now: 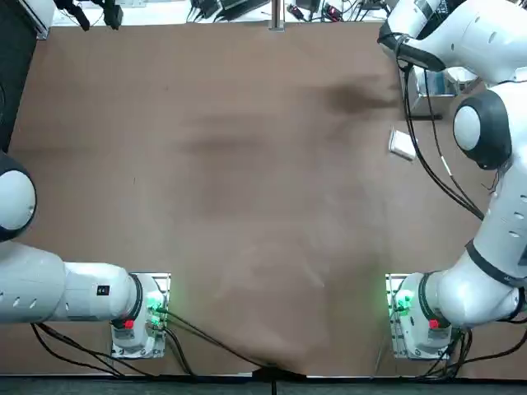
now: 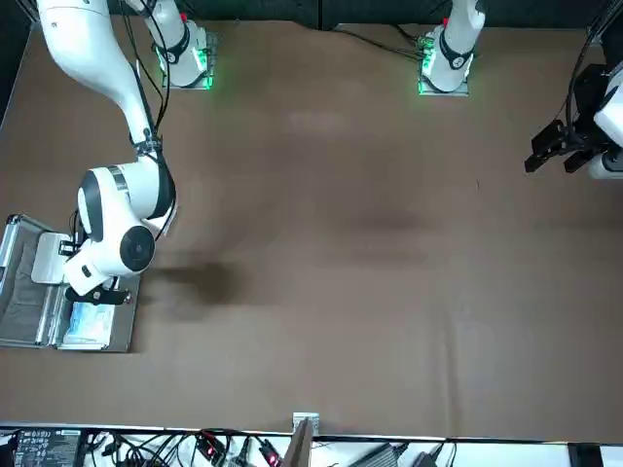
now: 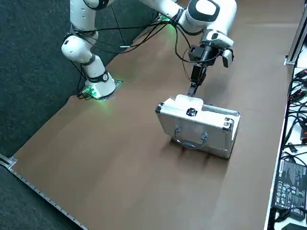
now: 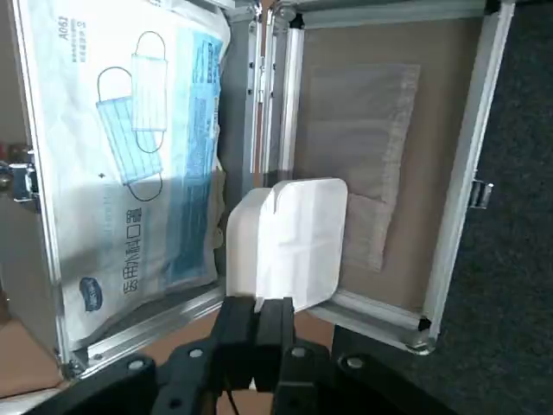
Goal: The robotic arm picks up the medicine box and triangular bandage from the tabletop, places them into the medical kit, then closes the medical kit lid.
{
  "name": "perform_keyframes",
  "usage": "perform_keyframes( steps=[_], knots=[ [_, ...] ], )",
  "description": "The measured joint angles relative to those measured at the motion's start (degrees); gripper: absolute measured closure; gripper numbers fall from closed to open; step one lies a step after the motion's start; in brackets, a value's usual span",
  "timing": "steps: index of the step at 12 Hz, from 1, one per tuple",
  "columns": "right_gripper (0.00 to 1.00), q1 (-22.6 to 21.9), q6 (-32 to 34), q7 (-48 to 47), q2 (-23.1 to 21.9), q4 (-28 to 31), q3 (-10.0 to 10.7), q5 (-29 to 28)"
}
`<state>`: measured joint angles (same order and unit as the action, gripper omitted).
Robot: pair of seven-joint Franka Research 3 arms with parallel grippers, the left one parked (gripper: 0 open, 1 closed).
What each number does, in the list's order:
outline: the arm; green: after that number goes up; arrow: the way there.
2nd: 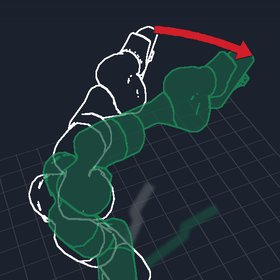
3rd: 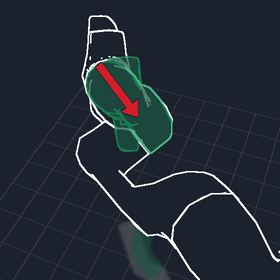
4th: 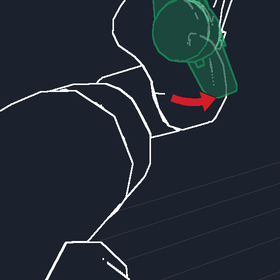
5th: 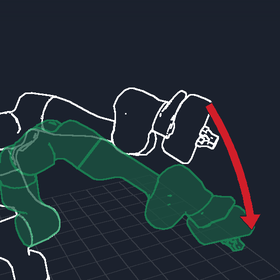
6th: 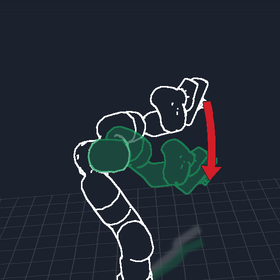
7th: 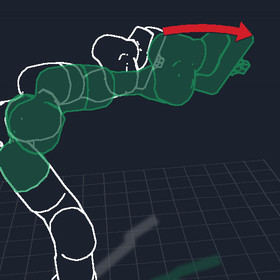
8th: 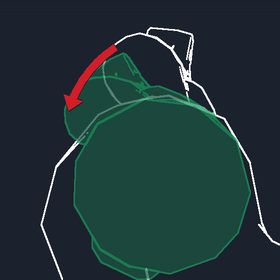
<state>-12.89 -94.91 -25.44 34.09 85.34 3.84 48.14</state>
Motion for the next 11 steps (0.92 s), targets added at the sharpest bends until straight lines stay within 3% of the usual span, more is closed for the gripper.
perform_keyframes(
  steps=[11],
  knots=[
    [0.97, 0.92, -4.94, -0.08, 4.26, 0.00, 0.05, 0.00]
  ],
)
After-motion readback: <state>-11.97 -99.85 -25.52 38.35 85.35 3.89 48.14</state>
